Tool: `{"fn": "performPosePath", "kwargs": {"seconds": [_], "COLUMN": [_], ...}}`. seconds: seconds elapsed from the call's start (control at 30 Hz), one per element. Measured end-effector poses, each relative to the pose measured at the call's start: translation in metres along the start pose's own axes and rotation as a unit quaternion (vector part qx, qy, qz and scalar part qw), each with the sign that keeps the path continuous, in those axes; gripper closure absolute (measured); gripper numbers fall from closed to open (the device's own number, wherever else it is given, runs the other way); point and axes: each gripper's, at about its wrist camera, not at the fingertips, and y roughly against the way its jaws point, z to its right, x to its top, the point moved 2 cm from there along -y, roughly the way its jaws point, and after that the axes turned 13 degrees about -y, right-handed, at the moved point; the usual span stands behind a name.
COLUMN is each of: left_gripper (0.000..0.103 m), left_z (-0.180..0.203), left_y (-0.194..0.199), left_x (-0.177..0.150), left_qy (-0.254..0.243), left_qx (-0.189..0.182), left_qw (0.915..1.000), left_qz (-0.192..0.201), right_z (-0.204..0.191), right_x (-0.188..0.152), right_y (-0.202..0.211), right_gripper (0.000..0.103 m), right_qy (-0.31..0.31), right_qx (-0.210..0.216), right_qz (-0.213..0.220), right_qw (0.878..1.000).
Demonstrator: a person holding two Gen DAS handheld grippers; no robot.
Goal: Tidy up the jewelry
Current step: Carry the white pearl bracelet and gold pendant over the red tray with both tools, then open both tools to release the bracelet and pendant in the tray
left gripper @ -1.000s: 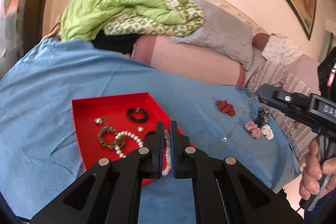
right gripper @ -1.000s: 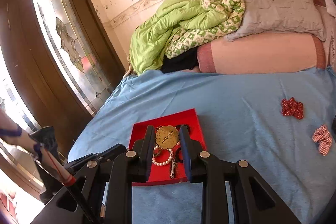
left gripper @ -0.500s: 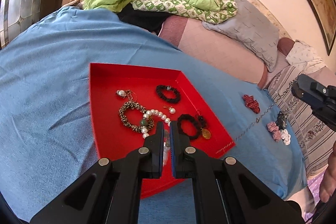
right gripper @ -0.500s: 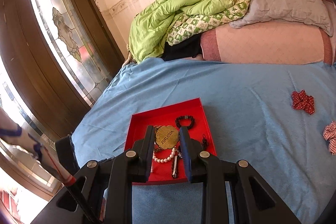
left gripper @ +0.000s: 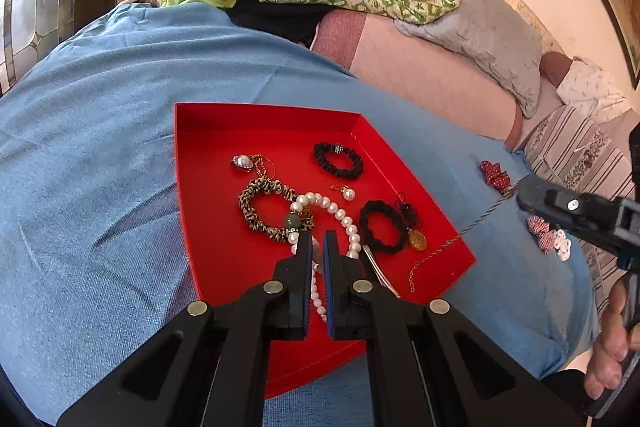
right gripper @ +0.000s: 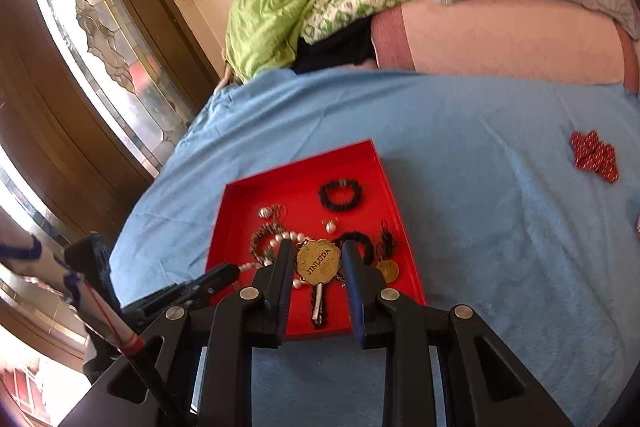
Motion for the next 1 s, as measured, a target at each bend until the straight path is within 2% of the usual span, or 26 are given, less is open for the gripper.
{"fn": "performPosePath", "kwargs": {"seconds": [0.53, 1.0], "left_gripper": [0.098, 0.098], "left_z": [-0.002, -0.002], "left_y": [-0.007, -0.009], "left_x": [-0.004, -0.004], "left_qy": [-0.010, -0.016], "left_qx": [0.015, 0.024], "left_qw": [0.9996, 0.9992], "left_qz": [-0.021, -0.027], "right_z": [0.017, 0.021], "right_x": [-0.025, -0.036], "right_y": [-0.055, -0.074], "right_gripper": [0.077, 0.077], "right_qy": [-0.008, 0.010], "right_qx": [-0.035, -0.059], "right_qz": [-0.056, -0.066], "right_qw": [0.998, 0.996]}}
